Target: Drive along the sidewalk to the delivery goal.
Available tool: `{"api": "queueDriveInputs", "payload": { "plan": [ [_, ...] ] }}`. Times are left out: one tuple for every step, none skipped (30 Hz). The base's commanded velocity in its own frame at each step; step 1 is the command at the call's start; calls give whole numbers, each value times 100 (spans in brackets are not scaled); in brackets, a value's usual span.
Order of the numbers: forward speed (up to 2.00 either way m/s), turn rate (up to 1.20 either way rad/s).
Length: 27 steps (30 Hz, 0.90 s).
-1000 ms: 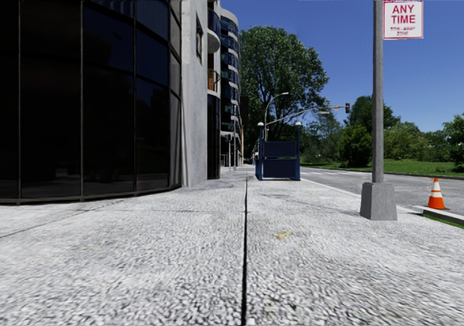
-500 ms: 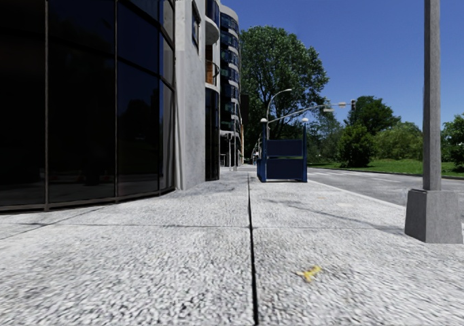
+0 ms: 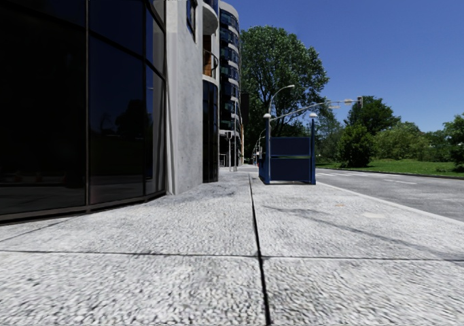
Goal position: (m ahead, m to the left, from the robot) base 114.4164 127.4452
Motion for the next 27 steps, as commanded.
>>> {"api": "queueDriveInputs", "payload": {
  "plan": [
    [200, 0],
    [190, 0],
    [191, 0],
    [191, 0],
    [191, 0],
    [191, 0],
    [191, 0],
    [191, 0],
    [191, 0],
    [191, 0],
    [191, 0],
    [191, 0],
    [191, 0],
    [191, 0],
    [191, 0],
    [191, -10],
    [191, -16],
    [191, -21],
    [191, -25],
    [191, -25],
    [191, -26],
    [191, -26],
    [191, -26],
    [191, -26],
    [191, -27],
    [191, -27],
    [191, -27]
  ]
}}
